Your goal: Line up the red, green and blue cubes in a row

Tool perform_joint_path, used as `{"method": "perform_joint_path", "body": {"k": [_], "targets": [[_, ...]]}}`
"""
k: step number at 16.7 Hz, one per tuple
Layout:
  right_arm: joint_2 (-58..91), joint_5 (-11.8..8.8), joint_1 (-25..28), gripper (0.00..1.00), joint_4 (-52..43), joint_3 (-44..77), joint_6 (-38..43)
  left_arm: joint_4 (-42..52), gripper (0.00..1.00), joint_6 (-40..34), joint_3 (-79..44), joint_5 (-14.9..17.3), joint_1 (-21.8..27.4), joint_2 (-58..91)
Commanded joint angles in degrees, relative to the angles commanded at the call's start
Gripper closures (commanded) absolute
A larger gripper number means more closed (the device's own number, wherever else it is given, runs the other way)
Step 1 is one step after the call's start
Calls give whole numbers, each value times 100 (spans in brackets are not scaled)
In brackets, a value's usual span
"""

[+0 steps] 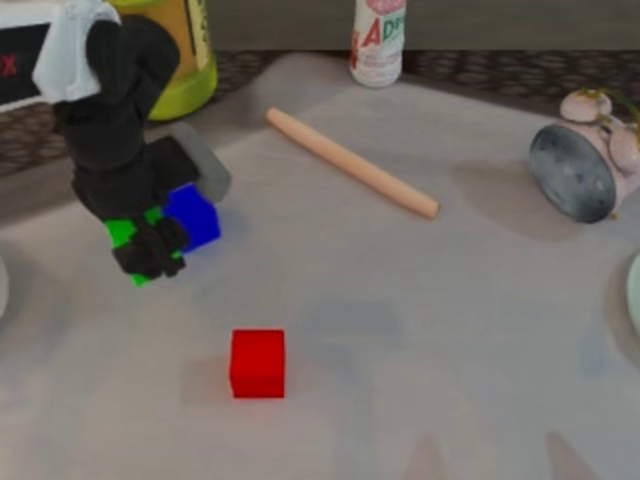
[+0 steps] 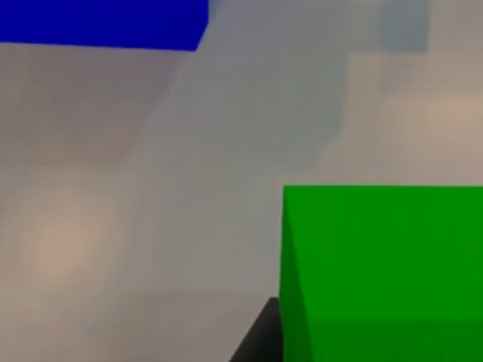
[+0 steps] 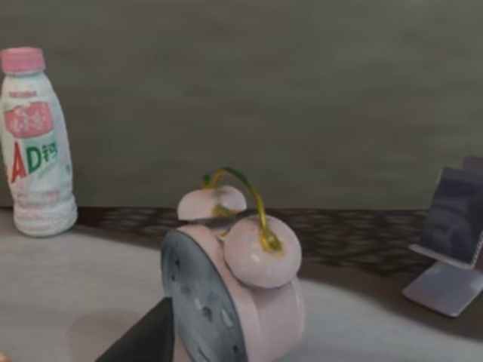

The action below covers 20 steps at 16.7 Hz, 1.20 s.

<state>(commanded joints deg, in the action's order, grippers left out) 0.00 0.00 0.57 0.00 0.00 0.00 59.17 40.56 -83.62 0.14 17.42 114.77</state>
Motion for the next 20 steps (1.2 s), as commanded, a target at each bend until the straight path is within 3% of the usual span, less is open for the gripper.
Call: {"method": "perform_joint_path", "body": {"k": [6,9,16,20], "targets": [[0,0,0,0,0,0,0,427,100,145,-764,-2,2140,376],[0,0,0,0,0,0,0,549,100,190,-1042,-11,2832,461],[0,0,0,0,0,0,0,542,100,203,-1085,-16,2974,455],[0,0,0,0,0,0,0,-31,100,187,-733,-9,2971,684]]}}
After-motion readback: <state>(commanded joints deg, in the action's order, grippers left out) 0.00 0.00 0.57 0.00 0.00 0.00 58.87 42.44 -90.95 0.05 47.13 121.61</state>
